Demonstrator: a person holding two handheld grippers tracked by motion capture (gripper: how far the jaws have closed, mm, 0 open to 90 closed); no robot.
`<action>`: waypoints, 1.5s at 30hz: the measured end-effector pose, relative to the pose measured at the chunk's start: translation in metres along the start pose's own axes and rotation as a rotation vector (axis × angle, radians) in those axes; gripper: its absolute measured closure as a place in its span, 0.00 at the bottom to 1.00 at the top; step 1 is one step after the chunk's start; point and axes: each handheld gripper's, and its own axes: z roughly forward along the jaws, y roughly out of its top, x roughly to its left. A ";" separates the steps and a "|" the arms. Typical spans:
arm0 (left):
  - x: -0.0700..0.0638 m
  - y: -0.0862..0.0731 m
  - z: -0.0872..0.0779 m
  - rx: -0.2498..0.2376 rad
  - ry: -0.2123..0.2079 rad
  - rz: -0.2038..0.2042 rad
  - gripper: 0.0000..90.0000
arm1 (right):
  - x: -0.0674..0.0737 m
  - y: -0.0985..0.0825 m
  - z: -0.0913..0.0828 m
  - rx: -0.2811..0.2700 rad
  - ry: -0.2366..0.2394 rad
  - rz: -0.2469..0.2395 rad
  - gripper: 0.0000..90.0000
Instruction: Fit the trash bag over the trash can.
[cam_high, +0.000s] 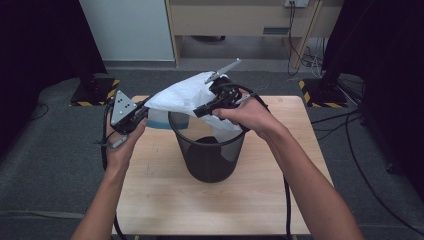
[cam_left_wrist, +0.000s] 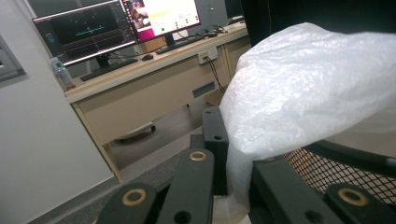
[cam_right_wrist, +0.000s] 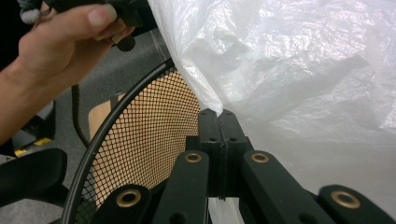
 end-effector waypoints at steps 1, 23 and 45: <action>-0.001 0.000 0.000 0.001 -0.001 0.003 1.00 | -0.001 0.000 0.000 -0.006 -0.004 -0.002 1.00; -0.019 0.011 0.001 0.010 -0.019 0.098 1.00 | 0.014 0.013 0.009 -0.059 -0.061 -0.034 0.38; -0.020 -0.014 0.004 0.045 0.022 0.075 0.83 | 0.012 0.013 -0.007 -0.071 -0.007 -0.036 1.00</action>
